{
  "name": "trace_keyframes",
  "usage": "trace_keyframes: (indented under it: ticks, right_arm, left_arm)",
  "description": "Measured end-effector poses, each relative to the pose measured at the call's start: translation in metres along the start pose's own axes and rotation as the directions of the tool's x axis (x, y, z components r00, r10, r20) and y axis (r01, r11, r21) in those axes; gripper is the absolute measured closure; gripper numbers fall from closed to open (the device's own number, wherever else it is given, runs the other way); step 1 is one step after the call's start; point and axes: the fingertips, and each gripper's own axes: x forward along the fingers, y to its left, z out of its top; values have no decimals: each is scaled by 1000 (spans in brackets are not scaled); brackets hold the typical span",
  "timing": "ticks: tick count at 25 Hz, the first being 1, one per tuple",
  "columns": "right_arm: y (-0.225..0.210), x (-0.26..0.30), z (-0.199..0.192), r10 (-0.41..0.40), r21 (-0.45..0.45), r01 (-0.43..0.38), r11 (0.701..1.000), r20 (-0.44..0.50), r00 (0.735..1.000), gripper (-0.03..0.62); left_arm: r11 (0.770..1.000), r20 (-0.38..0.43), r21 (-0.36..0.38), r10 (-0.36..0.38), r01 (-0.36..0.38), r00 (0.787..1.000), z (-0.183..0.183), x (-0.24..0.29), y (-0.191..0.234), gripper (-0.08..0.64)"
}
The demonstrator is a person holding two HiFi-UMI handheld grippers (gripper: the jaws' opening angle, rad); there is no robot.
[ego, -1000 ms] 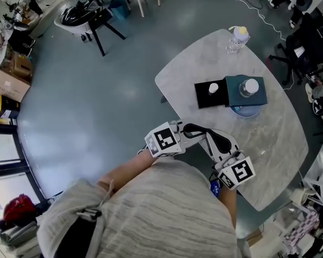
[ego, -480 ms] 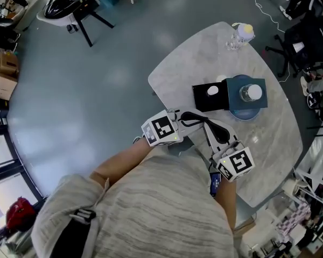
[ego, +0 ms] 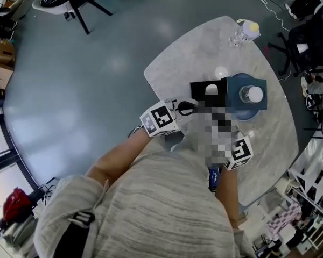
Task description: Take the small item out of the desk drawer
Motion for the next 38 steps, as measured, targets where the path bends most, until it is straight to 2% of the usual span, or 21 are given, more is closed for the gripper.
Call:
trace_keyframes:
  ticks: [12,21,22,24,38]
  right_arm:
    - [-28,31,-31,0,-115,-16,993,-142,990,581]
    - [-49,44,-50,-66,-82,51,995,-198,978,578]
    - [-51,46,-52,-75,-76,61,995,-204,976,569]
    - [-54,49,-58,-90,-66,77,995,-219,971,497]
    - [-87,62,-83,-182,-38,180,983,-311,933,427]
  left_arm:
    - [996,-13,-55,72,-73,997,-17,7,36,543]
    - [988,-14,-95,119,-119,993,-27,4,51,543]
    - [988,-15,-98,122,-122,992,-28,3,52,543]
    - [987,-14,-103,126,-126,992,-30,3,54,543]
    - [987,-21,-121,108,-110,994,-35,4,53,543]
